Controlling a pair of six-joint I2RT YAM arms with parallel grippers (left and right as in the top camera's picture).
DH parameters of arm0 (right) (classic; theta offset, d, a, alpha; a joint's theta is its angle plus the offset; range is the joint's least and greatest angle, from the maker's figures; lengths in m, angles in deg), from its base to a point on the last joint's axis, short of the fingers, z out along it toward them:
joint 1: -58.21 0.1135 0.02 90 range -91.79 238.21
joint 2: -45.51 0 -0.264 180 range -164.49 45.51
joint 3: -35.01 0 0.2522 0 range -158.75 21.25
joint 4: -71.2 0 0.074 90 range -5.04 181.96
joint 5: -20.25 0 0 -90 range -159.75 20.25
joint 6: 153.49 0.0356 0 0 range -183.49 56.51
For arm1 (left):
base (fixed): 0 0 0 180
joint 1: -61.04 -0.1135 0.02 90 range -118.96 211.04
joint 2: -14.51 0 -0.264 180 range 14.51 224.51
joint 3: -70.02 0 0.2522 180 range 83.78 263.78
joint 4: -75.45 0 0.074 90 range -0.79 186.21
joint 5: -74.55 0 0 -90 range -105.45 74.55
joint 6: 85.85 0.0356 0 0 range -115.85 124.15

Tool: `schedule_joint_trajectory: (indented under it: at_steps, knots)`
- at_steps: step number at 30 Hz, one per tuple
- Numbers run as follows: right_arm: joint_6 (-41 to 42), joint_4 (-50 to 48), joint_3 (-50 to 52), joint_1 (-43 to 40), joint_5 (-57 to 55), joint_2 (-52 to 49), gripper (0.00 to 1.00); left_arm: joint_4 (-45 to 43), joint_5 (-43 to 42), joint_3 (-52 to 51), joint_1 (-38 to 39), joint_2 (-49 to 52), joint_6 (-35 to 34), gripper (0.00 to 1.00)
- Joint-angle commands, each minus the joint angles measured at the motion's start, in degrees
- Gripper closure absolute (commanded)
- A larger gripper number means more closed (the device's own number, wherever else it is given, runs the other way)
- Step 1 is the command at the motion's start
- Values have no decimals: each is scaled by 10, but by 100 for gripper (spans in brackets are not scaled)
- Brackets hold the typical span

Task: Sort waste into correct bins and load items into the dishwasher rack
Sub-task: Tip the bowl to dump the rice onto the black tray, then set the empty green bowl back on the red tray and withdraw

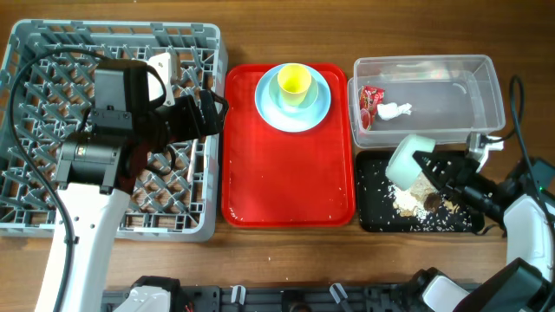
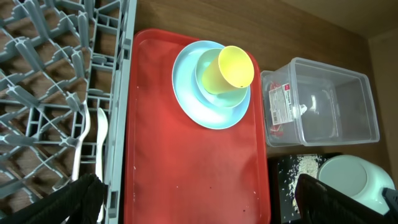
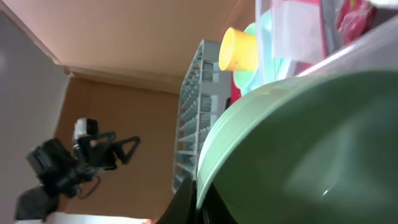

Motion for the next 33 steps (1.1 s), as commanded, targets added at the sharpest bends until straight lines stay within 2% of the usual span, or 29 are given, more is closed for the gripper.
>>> schedule_joint_trajectory:
  at_steps: [1,3,7,11,14,16,18,20,22,23,26,28,30,33]
  knots:
    - [-40,46,-3,0,-7,-2,96,-1,-7,7,-3,-3,-3,0]
    - [-63,72,-9,20,-16,-1,96,-1,-7,7,-3,-3,-3,0]
    - [-58,112,-47,89,-81,42,95,-1,-7,7,-3,-3,-3,0]
    - [117,61,-131,252,-289,164,96,-1,-7,7,-3,-3,-3,0]
    - [193,-12,-141,383,-404,236,96,-1,-7,7,-3,-3,-3,0]
    - [230,-40,-140,481,-513,248,96,-1,-7,7,-3,-3,-3,0]
    - [254,-52,-135,567,-590,231,95,-1,-7,7,-3,-3,-3,0]
    - [255,-75,-126,631,-601,199,95,-1,-7,7,-3,-3,-3,0]
    - [256,-112,-124,687,-601,140,91,-1,-7,7,-3,-3,-3,0]
    - [279,-142,-124,720,-609,80,91,-1,-7,7,-3,-3,-3,0]
    - [312,-165,-124,753,-646,-16,91,-1,-7,7,-3,-3,-3,0]
    - [315,-189,-124,765,-631,-80,90,-1,-7,7,-3,-3,-3,0]
    - [314,-212,-124,768,-613,-116,77,-1,-7,7,-3,-3,-3,0]
    - [312,-217,-137,767,-613,-94,68,-1,-7,7,-3,-3,-3,0]
